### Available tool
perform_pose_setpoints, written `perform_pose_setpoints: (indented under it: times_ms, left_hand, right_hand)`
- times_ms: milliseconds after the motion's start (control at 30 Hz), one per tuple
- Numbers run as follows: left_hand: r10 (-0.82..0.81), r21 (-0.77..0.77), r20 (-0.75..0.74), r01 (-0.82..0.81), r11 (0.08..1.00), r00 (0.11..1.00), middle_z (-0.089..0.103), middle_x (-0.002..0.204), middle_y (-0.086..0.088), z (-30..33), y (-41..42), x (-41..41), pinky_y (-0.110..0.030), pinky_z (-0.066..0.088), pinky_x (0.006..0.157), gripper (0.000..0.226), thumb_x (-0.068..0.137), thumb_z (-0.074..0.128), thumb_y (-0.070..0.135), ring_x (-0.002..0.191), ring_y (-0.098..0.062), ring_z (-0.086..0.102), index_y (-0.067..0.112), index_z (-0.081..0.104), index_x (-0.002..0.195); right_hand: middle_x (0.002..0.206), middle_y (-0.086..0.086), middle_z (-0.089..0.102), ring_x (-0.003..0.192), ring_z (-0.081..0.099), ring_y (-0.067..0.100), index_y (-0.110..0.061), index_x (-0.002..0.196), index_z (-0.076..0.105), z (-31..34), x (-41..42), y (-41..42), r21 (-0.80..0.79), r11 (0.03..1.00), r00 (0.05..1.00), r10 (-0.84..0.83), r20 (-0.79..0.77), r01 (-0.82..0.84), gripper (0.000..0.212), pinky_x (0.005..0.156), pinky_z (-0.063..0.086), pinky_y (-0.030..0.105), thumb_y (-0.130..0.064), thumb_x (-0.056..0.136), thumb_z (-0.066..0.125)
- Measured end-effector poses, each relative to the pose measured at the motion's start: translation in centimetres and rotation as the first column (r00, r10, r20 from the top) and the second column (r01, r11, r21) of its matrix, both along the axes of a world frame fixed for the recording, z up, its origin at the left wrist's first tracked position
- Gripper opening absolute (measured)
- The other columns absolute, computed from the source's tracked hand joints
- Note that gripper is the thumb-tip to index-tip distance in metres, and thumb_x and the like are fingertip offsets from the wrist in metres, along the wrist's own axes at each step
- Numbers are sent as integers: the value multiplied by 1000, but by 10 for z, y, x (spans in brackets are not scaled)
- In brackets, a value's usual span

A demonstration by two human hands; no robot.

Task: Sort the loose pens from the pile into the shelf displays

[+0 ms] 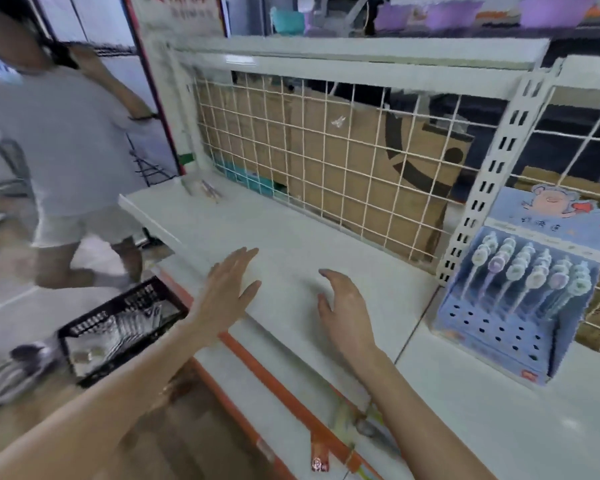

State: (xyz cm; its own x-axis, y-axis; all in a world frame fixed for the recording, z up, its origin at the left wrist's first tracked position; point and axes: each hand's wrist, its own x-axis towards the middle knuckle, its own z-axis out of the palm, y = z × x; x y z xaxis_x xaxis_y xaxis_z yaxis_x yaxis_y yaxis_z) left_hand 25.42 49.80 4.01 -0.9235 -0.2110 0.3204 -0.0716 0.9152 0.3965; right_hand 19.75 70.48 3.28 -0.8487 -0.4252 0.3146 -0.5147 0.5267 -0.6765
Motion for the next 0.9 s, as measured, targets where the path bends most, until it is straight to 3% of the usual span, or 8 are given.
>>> perform_pose_setpoints:
  times_ms: [200, 367, 667, 900]
  left_hand:
    - [117, 8, -20, -117, 993, 993, 27, 152, -5, 4, -67, 19, -39, 20, 115, 57, 96, 49, 30, 139, -23, 28, 21, 26, 147]
    - [85, 3, -4, -85, 996, 996, 31, 150, -6, -16, -133, 18, -39, 23, 114, 58, 94, 52, 30, 138, -22, 31, 21, 27, 146]
    - [37, 11, -38, -37, 999, 999, 35, 148, -6, -13, -258, 3, -42, 25, 110, 56, 94, 53, 24, 135, -24, 36, 18, 29, 145]
    - [47, 97, -76, -39, 995, 996, 36, 147, -5, -16, -308, -10, -38, 32, 105, 56, 94, 53, 24, 126, -26, 46, 18, 30, 145]
  right_hand:
    - [140, 6, 46, 129, 42, 21, -12, 137, 43, 3, 7, -67, 88, 990, 994, 108, -11, -107, 47, 103, 19, 13, -4, 90, 49]
    - [141, 8, 45, 129, 42, 22, -12, 138, 41, 4, -2, -132, 117, 990, 997, 75, 11, -75, 48, 105, 24, 19, -5, 91, 50]
    - [140, 6, 45, 128, 43, 21, -13, 138, 41, -6, -6, -267, 137, 986, 995, 86, 48, -92, 46, 102, 24, 15, -9, 93, 50]
    - [143, 6, 42, 130, 40, 20, -14, 139, 39, -10, -37, -323, 208, 974, 993, 71, 95, -89, 46, 102, 22, 15, -11, 94, 49]
